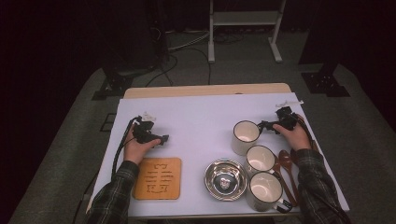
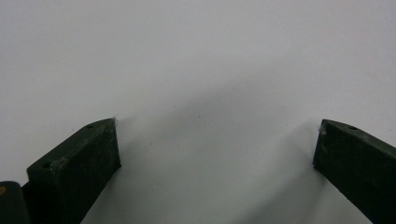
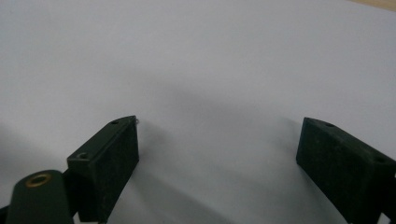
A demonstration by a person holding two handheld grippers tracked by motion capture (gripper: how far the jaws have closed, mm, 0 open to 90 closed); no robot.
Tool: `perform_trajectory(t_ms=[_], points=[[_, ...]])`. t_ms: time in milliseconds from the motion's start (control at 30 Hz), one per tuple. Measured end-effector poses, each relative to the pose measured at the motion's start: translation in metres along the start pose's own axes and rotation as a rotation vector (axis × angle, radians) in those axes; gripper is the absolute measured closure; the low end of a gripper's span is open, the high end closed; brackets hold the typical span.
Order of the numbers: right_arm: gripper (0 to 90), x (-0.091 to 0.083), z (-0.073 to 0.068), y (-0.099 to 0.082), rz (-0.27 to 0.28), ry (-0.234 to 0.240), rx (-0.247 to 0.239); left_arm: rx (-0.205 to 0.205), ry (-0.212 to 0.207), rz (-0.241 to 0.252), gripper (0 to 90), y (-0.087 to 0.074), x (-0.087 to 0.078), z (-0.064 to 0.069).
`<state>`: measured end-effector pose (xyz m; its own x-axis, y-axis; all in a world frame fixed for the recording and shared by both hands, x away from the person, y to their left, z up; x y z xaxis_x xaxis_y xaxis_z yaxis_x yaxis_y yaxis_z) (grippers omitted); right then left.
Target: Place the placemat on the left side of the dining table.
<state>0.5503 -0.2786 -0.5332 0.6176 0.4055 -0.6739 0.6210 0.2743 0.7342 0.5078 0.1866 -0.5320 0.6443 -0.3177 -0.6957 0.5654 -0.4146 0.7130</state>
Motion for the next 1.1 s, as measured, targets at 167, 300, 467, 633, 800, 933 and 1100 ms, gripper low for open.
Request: perform_trajectory(t_ms=[167,300,467,633,800,933,1100], points=[[11.6,0.000,0.000,0.000,-0.003,0.003,0.002,0.000,0.001,0.000,0.0,0.000,0.000,0.000],[11.7,0.000,0.000,0.000,-0.003,0.003,0.002,-0.004,0.004,0.003,0.0,0.000,-0.001,-0.001],[11.7,0.000,0.000,0.000,-0.002,0.002,0.001,0.000,0.004,0.029,15.4,0.001,-0.006,-0.004],[11.8,0.000,0.000,0.000,0.000,0.001,0.000,0.007,0.007,0.040,29.2,0.001,-0.016,-0.005],[11.8,0.000,0.000,0.000,0.000,0.002,0.001,0.000,0.001,0.068,37.8,0.006,-0.026,-0.006],[11.8,0.000,0.000,0.000,0.001,0.001,0.000,-0.016,-0.016,0.071,51.0,0.006,-0.034,-0.003],[11.8,0.000,0.000,0.000,0.001,0.002,0.000,-0.029,-0.040,0.071,62.0,0.006,-0.039,0.001]])
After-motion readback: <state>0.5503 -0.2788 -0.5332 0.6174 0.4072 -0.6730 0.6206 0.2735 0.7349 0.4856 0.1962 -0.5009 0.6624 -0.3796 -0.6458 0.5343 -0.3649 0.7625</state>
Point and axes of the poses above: each handheld gripper's, and its own axes: x roughly forward along the jaws, y roughly out of its top, z roughly to its right, the point moved 10 cm from there along x, roughly forward along the jaws, and after that the axes turned 6 degrees about y, right-handed, at the moved point
